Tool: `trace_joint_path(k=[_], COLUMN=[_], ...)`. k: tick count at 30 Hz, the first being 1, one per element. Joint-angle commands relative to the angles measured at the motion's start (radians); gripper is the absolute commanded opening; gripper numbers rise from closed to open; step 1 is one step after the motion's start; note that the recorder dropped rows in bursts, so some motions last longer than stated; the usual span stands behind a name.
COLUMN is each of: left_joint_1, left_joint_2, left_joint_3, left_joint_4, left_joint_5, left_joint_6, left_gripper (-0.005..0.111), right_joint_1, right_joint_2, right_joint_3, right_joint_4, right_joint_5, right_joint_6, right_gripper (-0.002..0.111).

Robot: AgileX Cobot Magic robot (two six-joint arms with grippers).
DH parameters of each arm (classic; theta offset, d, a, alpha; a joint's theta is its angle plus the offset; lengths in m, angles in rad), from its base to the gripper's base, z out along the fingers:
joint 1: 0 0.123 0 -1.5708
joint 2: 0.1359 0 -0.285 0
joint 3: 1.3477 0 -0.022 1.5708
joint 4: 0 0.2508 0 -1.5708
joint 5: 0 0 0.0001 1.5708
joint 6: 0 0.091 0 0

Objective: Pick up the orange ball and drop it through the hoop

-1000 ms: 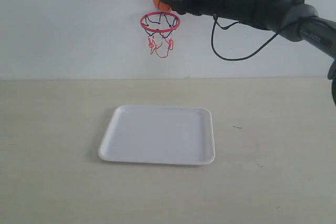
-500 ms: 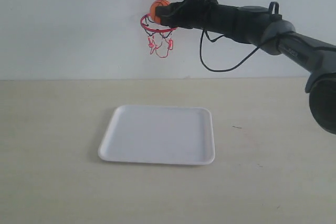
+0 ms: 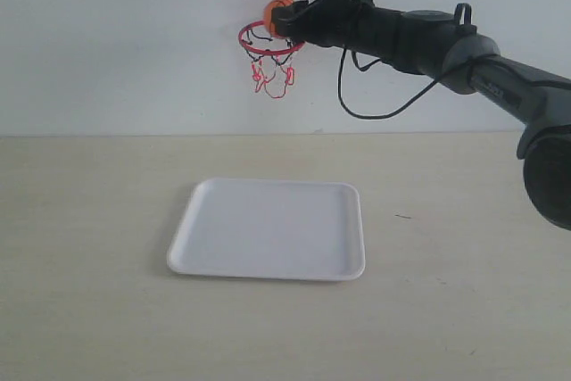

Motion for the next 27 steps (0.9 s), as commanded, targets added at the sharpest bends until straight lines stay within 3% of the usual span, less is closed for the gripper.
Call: trace_joint_path(k=[1,8,16,18,20,21,23,27], left_joint_1=[0.001,0.001,0.001,0.001,0.001,0.001,0.001,0.001], left_joint_2=[-0.002,-0.002,-0.002,-0.002,-0.002,-0.002,-0.002,-0.002], left_joint_3=[-0.003,-0.003,-0.003,-0.003,-0.003,-0.003,-0.003,-0.003], left_joint_4=[-0.002,-0.002,-0.002,-0.002,-0.002,-0.002,-0.002,-0.002], left_joint_5=[-0.009,-0.009,-0.009,-0.009,-0.009,-0.009,-0.009,-0.009], left_joint_6=[-0.004,-0.004,-0.004,-0.004,-0.004,-0.004,-0.004,-0.004], left_gripper=[0.004,0.004,0.004,0.004,0.004,0.004,0.004,0.004], right_joint_1=[0.000,0.000,0.000,-0.006,-0.026,-0.049,-0.091,-0.208], right_joint_2=[-0.006,-0.006,-0.026,-0.051,-0.081,-0.093,-0.110,-0.133], right_joint_3=[-0.008,-0.008,-0.008,-0.008,-0.008,-0.008,-0.008,-0.008], right_joint_4=[0.001,0.001,-0.001,-0.016,-0.117,-0.216,-0.391,-0.675], right_joint_5=[-0.028,-0.028,0.015,0.001,-0.001,0.035,0.139,0.520], right_joint_6=[0.050,0.050,0.085,0.130,0.146,0.209,0.379,0.684], right_gripper=[0.030,0.062,0.065,0.052,0.010,0.001,0.001,0.001])
